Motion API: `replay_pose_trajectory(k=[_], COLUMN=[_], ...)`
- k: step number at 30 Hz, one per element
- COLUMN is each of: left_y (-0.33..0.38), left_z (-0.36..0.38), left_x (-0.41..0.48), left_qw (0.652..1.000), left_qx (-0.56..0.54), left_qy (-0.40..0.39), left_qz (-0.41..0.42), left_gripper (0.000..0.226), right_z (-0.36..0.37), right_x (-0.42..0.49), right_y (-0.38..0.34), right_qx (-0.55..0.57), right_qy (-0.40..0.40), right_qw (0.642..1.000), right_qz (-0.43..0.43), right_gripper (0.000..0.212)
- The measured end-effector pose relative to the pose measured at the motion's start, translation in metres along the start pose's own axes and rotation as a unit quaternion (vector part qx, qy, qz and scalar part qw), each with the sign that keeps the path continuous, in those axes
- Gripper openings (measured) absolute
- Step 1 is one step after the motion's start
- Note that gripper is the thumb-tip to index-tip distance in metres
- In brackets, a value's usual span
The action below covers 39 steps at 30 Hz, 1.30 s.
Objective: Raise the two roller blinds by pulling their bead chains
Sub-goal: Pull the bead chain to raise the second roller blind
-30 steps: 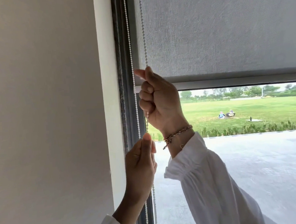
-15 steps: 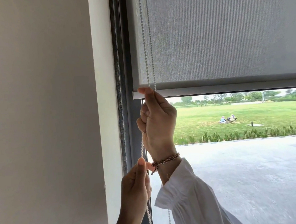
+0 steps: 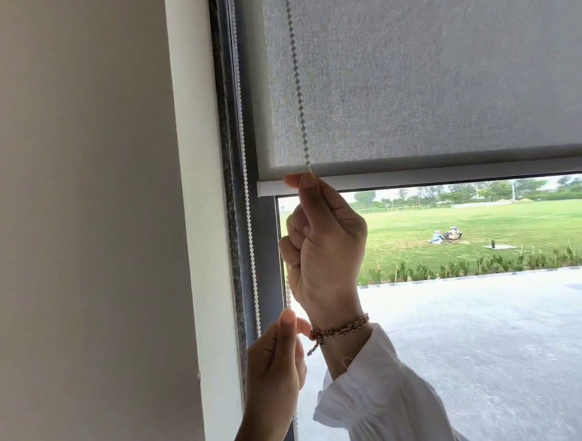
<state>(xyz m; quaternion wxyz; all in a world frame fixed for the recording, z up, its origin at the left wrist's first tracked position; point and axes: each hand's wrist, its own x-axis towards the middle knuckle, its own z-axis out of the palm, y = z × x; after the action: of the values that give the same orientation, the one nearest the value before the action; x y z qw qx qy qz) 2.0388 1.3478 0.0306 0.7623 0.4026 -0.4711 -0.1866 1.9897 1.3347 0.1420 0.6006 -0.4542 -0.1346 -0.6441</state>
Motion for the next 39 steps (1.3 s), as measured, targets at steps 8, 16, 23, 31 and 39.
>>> replay_pose_trajectory(k=[8, 16, 23, 31, 39], left_y=[0.0, -0.009, -0.011, -0.018, -0.01], left_z=[0.003, 0.002, -0.003, -0.006, 0.008], left_x=[0.002, -0.001, 0.002, 0.004, 0.0], left_qw=[1.0, 1.0, 1.0, 0.999, 0.999], left_qx=[-0.008, -0.019, -0.001, 0.011, -0.038], left_qy=[-0.01, -0.008, -0.005, -0.012, 0.006], left_qz=[0.001, -0.018, 0.004, 0.033, 0.0], left_gripper=[0.045, 0.058, 0.046, 0.05, 0.038], right_z=[-0.003, -0.007, -0.009, -0.015, -0.024], right_x=[0.0, -0.005, 0.002, 0.014, 0.014], right_y=[0.0, 0.004, 0.009, 0.015, 0.009], right_qx=[0.005, -0.005, -0.006, -0.037, -0.062], right_qy=[-0.003, -0.003, -0.004, 0.003, 0.015], right_qw=[1.0, 1.0, 1.0, 0.999, 0.997], right_qz=[0.004, 0.014, 0.019, 0.013, 0.033], right_gripper=[0.023, 0.023, 0.023, 0.021, 0.02])
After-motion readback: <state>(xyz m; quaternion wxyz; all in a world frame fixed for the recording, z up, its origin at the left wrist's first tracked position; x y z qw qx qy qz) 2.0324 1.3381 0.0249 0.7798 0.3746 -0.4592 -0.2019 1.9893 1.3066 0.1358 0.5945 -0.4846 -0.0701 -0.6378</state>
